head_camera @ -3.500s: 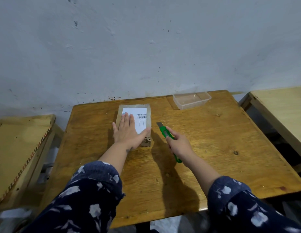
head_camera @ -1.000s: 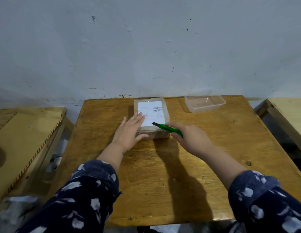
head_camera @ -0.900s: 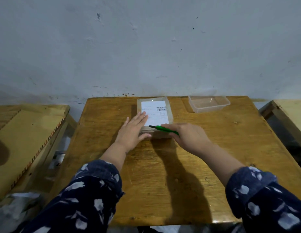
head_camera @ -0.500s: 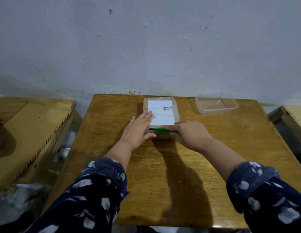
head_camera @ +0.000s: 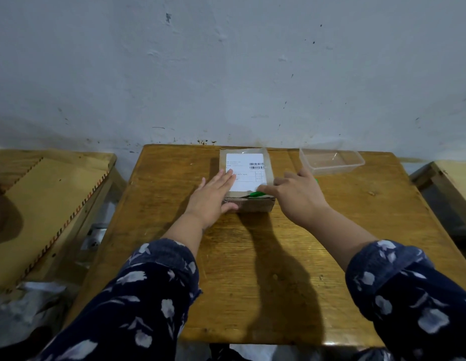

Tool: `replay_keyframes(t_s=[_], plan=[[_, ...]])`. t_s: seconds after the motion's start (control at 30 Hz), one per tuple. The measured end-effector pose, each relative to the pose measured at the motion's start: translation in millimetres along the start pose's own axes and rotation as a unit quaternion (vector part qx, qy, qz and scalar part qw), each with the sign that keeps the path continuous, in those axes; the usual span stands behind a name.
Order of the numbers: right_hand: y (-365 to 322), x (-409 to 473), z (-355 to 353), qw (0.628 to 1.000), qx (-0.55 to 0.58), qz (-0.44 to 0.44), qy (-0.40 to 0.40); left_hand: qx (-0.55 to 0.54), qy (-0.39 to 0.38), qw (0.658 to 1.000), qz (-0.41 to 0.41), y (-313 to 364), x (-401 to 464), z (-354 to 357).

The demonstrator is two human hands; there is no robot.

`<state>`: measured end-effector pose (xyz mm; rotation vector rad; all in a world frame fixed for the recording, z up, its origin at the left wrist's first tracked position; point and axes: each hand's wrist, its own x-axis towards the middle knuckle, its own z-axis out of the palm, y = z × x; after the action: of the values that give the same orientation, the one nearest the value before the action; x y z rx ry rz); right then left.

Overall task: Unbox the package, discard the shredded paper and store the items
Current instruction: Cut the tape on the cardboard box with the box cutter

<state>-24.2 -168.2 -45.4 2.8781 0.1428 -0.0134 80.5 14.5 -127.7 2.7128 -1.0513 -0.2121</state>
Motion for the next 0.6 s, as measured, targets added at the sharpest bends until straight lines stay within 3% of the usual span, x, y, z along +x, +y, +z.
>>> replay_keyframes(t_s=[0.43,0.6], plan=[[28,-30,27,0.994,0.052,0.091,0.012,0.059,-0.024,0.998,-0.014,9,-1,-5],[41,-42,35,0.975,0.162,0.153,-0.026,0.099,-0.039,0.994,-0.023,17,-2,-5]])
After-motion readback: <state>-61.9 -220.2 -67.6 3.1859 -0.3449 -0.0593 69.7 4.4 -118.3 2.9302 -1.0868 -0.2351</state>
